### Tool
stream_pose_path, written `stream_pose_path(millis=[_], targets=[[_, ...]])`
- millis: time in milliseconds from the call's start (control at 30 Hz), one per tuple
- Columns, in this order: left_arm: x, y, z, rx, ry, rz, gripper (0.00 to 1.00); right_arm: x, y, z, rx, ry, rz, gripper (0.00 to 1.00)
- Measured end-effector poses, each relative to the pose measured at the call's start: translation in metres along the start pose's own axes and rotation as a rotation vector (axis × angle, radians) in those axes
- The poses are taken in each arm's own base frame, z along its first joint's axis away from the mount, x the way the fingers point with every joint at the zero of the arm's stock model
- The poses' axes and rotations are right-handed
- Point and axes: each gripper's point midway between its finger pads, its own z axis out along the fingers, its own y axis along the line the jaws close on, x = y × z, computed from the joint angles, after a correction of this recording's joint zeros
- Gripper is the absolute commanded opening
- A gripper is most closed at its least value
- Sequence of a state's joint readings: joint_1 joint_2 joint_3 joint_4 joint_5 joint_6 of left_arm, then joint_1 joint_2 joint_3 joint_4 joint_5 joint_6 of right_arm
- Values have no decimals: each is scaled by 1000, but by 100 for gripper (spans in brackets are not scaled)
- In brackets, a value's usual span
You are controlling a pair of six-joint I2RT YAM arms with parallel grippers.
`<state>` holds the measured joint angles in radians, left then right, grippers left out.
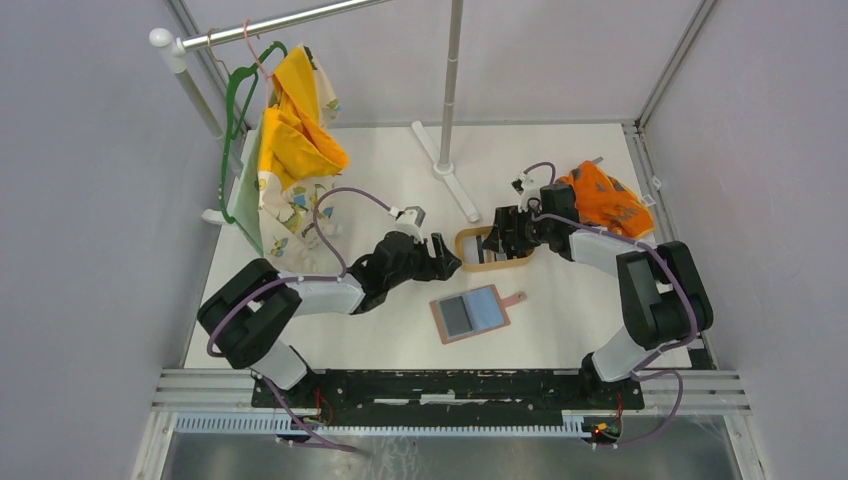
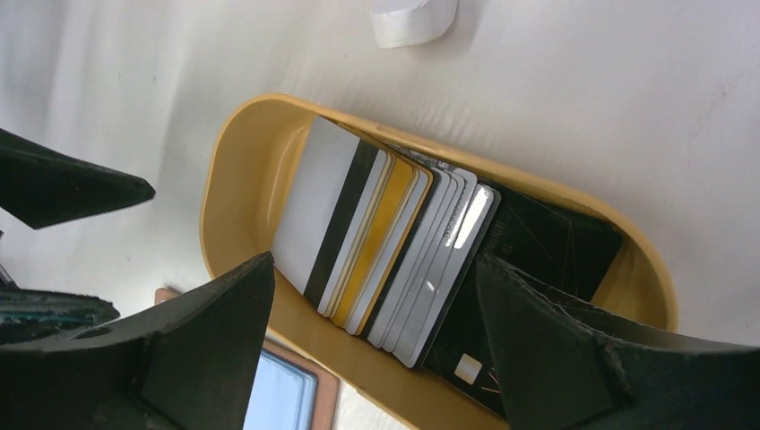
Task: Put the credit cards into the card holder
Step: Pick up the credit card from the storage box.
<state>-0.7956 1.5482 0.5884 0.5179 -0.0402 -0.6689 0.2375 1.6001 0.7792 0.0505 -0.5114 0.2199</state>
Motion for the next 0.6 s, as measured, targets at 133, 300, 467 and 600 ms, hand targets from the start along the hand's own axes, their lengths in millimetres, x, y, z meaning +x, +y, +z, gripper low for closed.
stream_pose_path(millis=[133,300,467,600], targets=[[-1,-3,9,9,13,-1,81,-5,-3,5,8,-1,31,87],[-4,-4,23,1,23,-3,75,-8,-5,9,5,-5,75,84],[-7,-5,36,-8,29,-3,69,-11,-3,12,-22,-14,128,80],[-3,-2,41,-24,49,-3,66,-11,2,14,-57,-12,173,77]])
